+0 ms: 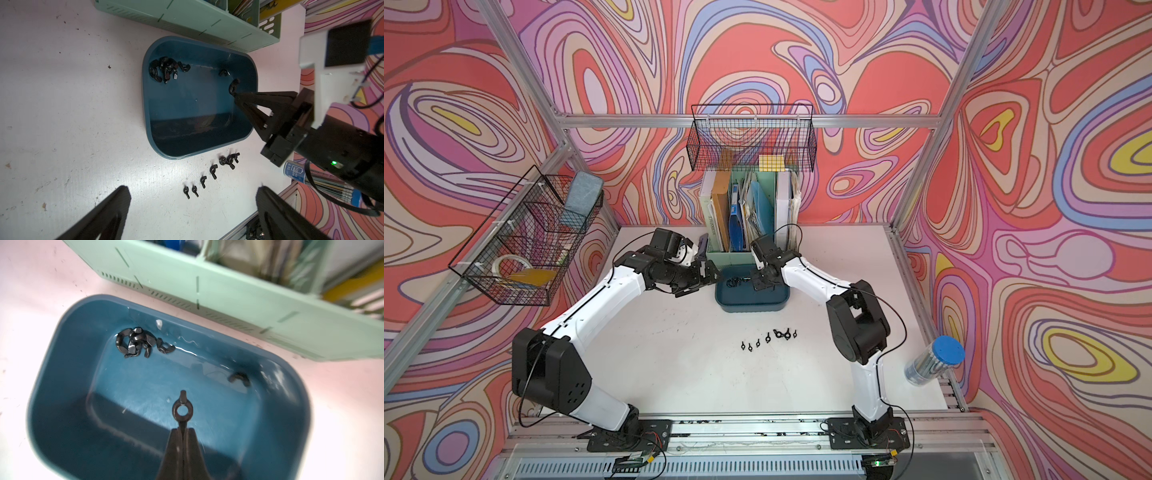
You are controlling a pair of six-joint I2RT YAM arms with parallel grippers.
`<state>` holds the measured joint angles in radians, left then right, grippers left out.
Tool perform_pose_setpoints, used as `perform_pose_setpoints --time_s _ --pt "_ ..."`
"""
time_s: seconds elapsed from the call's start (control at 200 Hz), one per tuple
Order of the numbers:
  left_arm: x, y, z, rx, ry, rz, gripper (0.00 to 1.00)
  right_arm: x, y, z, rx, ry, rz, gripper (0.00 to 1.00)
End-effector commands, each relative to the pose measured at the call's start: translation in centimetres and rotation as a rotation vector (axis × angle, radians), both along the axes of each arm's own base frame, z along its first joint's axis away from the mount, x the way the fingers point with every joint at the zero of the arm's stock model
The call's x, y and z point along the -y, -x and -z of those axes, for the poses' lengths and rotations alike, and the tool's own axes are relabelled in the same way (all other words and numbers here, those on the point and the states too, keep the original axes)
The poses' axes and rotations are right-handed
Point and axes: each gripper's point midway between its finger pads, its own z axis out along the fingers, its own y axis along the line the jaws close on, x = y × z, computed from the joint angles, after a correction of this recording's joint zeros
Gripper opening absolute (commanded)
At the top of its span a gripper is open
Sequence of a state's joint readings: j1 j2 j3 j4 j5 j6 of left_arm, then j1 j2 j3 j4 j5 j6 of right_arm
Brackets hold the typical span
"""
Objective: Take out the wing nut from the storage box
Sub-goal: Place the wing nut at the center of the board.
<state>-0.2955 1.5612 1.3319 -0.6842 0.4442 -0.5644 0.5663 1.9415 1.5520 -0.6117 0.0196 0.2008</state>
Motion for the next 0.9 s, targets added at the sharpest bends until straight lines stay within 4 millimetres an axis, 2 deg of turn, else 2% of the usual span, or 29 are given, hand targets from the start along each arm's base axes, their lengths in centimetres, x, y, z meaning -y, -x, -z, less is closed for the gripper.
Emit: perform_pose_setpoints --time_s 0.0,0.055,0.075,0.09,0.13,0.436,0.676,0.796,0.896 --pt "0.3 -0.3 -1.0 0.05 0.029 0.021 0.99 2.0 1.7 -1.8 0.01 0.009 0.076 0.0" --pt "0.5 -0.5 -0.8 0.048 0.04 0.022 0.99 3.0 2.7 -2.4 0.012 0.009 0.104 0.0" --pt "0.6 -0.5 -0.7 0.045 0.044 0.024 0.99 3.3 3.0 -2.0 0.002 0.019 0.113 0.0" --pt "0.7 -0.6 -0.7 0.043 0.049 0.025 0.99 3.6 3.3 -2.9 0.015 0.008 0.12 0.0" --pt "1.0 -0.7 -0.7 0.039 0.063 0.028 0.99 4.2 4.1 -3.2 0.013 0.008 0.138 0.0" --pt "2.2 -2.0 0.2 0.007 0.112 0.026 0.99 9.1 10.1 -3.8 -0.023 0.002 0.284 0.0" --pt "3.3 -3.1 0.3 0.003 0.117 0.046 0.99 12.1 14.5 -1.9 -0.104 0.033 0.356 0.0" --pt "4.0 -3.3 0.5 -0.004 0.123 0.055 0.99 12.8 16.2 0.3 -0.163 0.041 0.374 0.0" --pt "4.4 -3.4 0.4 -0.006 0.124 0.063 0.99 12.6 16.7 2.2 -0.193 0.038 0.375 0.0"
